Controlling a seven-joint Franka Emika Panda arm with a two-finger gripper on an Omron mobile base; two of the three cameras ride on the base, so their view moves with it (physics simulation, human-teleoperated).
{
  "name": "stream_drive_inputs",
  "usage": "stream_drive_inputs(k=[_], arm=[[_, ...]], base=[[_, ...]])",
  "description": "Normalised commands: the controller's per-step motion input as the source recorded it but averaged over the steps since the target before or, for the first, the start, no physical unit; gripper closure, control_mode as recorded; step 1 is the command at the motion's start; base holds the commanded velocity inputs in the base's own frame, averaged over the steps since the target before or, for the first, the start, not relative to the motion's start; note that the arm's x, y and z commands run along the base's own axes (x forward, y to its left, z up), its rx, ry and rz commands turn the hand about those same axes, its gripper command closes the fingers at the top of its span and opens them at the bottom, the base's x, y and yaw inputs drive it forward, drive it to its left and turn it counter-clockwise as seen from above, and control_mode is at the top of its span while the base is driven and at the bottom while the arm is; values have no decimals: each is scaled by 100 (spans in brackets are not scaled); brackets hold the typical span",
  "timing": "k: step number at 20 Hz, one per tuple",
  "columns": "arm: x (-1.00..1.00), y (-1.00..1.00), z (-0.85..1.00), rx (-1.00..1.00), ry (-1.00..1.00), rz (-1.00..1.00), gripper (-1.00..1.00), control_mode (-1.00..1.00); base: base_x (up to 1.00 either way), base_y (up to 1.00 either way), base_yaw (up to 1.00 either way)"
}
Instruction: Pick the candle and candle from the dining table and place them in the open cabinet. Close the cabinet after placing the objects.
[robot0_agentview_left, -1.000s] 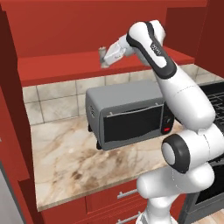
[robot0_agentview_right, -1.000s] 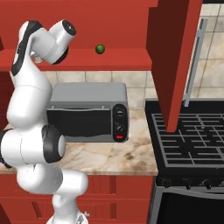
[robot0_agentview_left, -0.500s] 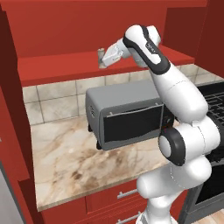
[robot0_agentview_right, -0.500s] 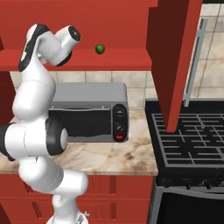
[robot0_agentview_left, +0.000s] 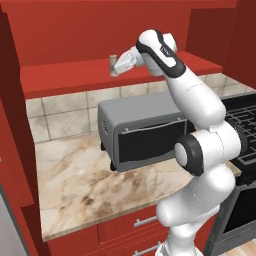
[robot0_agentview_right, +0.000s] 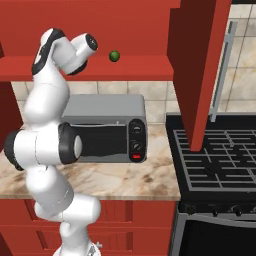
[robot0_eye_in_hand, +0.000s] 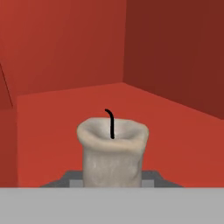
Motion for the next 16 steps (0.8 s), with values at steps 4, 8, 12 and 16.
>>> stream_drive_inputs(k=[4, 8, 12, 16], arm=[[51, 0, -8, 2, 0, 0, 100, -100], [50, 0, -9, 2, -1, 0, 100, -100], [48, 0, -10, 1, -2, 0, 100, -100], [40, 0, -25, 0, -3, 0, 100, -100]], base=[[0, 0, 0], [0, 0, 0], [0, 0, 0], [0, 0, 0]])
